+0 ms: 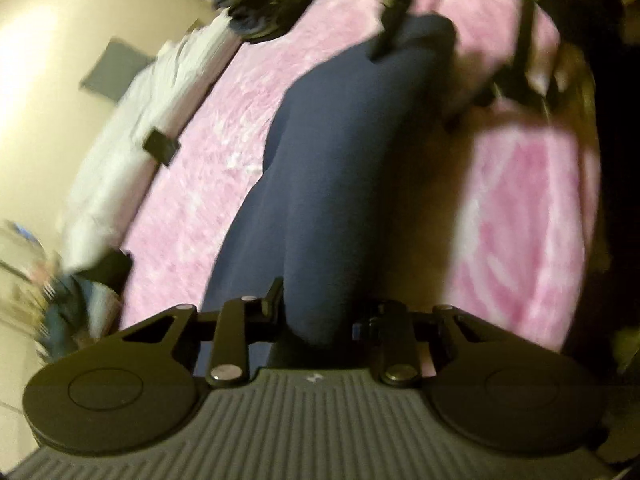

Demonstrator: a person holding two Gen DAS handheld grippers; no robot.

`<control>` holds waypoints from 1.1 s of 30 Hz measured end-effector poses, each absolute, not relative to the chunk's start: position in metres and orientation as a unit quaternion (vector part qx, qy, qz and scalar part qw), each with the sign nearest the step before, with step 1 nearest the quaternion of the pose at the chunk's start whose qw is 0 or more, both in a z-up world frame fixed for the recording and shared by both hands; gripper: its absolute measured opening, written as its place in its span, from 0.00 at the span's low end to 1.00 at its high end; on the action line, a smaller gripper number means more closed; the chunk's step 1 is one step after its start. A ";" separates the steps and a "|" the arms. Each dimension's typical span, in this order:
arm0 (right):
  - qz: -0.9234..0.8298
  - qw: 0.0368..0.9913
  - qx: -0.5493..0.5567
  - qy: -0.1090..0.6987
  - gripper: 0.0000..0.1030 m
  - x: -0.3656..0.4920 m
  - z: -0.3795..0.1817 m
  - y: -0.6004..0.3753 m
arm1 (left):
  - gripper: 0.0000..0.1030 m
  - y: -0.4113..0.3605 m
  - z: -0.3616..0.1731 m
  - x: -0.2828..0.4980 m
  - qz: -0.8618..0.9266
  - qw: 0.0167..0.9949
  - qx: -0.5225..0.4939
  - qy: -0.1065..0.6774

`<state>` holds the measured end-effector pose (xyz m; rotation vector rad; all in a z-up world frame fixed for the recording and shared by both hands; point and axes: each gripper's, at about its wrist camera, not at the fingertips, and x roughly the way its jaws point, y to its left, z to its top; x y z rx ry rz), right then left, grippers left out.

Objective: Fold clothes

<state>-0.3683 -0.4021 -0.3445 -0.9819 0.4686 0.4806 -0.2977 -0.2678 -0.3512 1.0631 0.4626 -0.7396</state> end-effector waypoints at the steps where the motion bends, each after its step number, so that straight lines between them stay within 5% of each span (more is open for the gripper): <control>1: 0.225 0.823 -0.476 0.215 0.57 -0.366 -0.349 -0.399 | 0.25 -0.267 -0.349 -0.296 -0.344 0.773 0.488 0.214; 3: 0.212 0.805 -0.515 0.207 0.56 -0.354 -0.361 -0.395 | 0.25 -0.267 -0.346 -0.294 -0.347 0.770 0.492 0.211; 8: 0.207 0.782 -0.549 0.211 0.32 -0.333 -0.373 -0.398 | 0.25 -0.268 -0.350 -0.307 -0.343 0.757 0.523 0.191; 11: 0.191 0.791 -0.543 0.209 0.27 -0.335 -0.351 -0.403 | 0.25 -0.268 -0.345 -0.315 -0.336 0.759 0.532 0.168; 20: 0.155 0.808 -0.516 0.237 0.28 -0.415 -0.322 -0.417 | 0.25 -0.268 -0.336 -0.377 -0.383 0.743 0.538 0.112; 26: 0.150 0.804 -0.519 0.247 0.43 -0.451 -0.359 -0.417 | 0.32 -0.266 -0.372 -0.398 -0.369 0.731 0.560 0.130; 33: 0.134 0.892 -0.259 0.346 0.45 -0.449 -0.306 -0.480 | 0.36 -0.222 -0.346 -0.388 -0.377 0.757 0.486 0.220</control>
